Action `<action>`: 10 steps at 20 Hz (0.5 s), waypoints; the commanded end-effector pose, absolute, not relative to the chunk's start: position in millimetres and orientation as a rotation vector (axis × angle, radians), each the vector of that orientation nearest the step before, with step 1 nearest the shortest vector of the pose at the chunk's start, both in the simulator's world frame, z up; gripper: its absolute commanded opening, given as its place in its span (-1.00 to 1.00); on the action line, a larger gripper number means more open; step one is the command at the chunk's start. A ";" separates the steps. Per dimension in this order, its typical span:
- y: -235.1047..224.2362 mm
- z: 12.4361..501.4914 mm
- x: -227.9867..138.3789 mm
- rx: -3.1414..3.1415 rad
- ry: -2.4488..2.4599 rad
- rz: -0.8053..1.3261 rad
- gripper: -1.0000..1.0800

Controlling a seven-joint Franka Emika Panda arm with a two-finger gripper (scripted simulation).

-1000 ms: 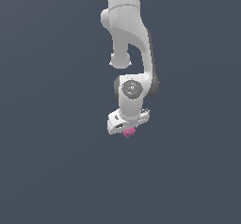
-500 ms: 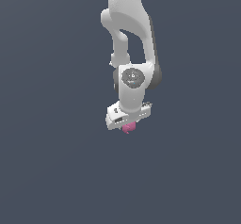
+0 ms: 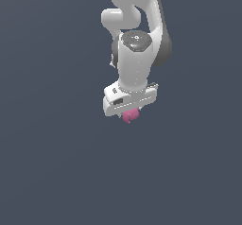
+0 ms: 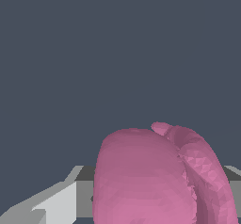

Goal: Pick up the object and move it to a goal position.

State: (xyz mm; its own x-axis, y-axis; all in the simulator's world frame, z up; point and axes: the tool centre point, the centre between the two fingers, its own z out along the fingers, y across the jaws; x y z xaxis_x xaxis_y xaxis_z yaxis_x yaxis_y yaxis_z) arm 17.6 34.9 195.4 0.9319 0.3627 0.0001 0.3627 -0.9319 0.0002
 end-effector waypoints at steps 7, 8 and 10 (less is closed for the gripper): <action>33.1 296.0 17.9 3.088 0.580 0.000 -1.00; 32.9 306.2 18.2 3.088 0.580 0.000 -1.00; 32.5 324.7 18.8 3.088 0.580 0.000 -1.00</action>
State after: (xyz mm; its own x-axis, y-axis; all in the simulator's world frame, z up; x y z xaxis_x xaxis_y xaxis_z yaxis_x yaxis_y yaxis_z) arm 19.0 32.8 310.2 0.9318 0.3629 0.0018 0.3629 -0.9318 0.0001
